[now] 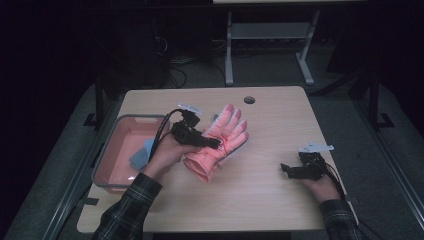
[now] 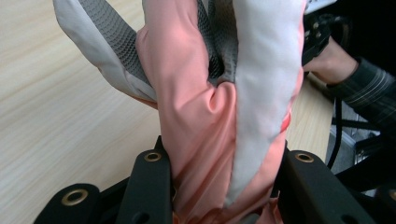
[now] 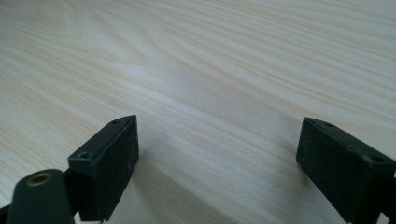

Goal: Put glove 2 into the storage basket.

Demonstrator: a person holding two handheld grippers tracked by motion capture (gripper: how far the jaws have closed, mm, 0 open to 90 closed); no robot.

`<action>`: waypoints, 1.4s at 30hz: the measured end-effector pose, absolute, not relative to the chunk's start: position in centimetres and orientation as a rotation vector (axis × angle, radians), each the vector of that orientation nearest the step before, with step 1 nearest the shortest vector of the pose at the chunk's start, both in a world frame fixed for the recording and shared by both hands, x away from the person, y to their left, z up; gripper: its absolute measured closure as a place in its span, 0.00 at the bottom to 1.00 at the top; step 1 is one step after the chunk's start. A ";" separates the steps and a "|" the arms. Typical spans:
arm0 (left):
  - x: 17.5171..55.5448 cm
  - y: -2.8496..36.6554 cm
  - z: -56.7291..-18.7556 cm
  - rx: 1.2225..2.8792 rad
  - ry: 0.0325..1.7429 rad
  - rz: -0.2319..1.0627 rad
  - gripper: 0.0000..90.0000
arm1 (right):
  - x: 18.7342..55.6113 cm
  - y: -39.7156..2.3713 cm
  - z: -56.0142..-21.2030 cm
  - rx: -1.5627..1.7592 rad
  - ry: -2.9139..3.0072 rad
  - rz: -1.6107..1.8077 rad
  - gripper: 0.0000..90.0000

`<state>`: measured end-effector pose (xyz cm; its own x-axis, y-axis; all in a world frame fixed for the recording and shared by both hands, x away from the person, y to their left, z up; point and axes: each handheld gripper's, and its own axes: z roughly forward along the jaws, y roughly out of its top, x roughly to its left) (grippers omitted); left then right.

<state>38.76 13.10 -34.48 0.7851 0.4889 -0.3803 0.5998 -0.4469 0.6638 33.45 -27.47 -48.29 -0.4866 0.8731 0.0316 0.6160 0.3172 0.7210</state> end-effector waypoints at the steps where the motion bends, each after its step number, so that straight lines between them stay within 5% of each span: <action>1: 38.7 13.6 -34.1 2.129 0.807 -0.158 0.72 | 33.5 -27.5 -48.3 1.328 2.225 0.973 0.14; 21: 37.9 23.5 -30.3 2.026 0.956 -0.022 0.72 | 33.4 -27.5 -48.3 1.329 2.224 0.972 0.14; 42: 37.8 33.5 -33.7 1.936 1.284 0.077 0.71 | 33.4 -27.4 -48.3 1.325 2.230 0.973 0.13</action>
